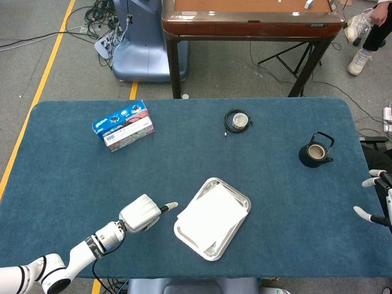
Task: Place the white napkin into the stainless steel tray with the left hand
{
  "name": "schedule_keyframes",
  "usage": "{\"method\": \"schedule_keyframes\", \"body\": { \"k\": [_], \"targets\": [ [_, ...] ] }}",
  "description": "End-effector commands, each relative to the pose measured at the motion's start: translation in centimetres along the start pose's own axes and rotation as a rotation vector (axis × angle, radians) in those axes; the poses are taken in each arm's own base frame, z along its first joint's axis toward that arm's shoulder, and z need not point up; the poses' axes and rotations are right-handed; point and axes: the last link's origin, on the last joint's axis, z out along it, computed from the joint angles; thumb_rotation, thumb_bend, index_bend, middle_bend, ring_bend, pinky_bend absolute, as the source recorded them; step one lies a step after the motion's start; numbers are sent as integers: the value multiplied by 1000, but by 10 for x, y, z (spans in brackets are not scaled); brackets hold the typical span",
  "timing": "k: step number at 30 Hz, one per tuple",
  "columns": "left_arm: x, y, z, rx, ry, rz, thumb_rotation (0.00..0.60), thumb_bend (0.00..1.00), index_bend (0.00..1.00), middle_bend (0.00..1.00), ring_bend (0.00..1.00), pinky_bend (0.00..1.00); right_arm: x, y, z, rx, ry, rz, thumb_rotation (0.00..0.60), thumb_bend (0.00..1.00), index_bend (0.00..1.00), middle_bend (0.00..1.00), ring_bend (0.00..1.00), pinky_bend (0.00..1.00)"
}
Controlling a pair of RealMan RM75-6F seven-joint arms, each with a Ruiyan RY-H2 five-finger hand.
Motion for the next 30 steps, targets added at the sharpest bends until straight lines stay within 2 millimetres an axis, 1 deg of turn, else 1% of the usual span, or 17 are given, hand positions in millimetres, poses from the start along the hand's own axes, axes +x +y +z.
{"method": "schedule_keyframes", "body": {
  "k": [1,9,18,24,30],
  "targets": [
    [-5,1,0,-7,-5,-7,600,569,179,911,854,965,3,-3,-4,8,5,-3,600,39,417,264,98,194],
    [-25,5,-4,-26,-44,-19,600,568,188,911,854,965,11,-6,-11,16,11,7,600,39,417,267,99,194],
    [-30,13,-4,-48,-43,-36,600,568,216,911,854,966,17,-9,-17,38,14,33,600,39,417,267,99,194],
    [-35,20,-3,-63,-59,-41,600,568,215,911,854,965,20,-10,-19,40,19,47,600,39,417,267,99,194],
    [-43,25,2,-61,-85,-37,600,568,205,910,853,964,23,-11,-22,49,23,54,600,39,417,268,100,194]
  ]
}}
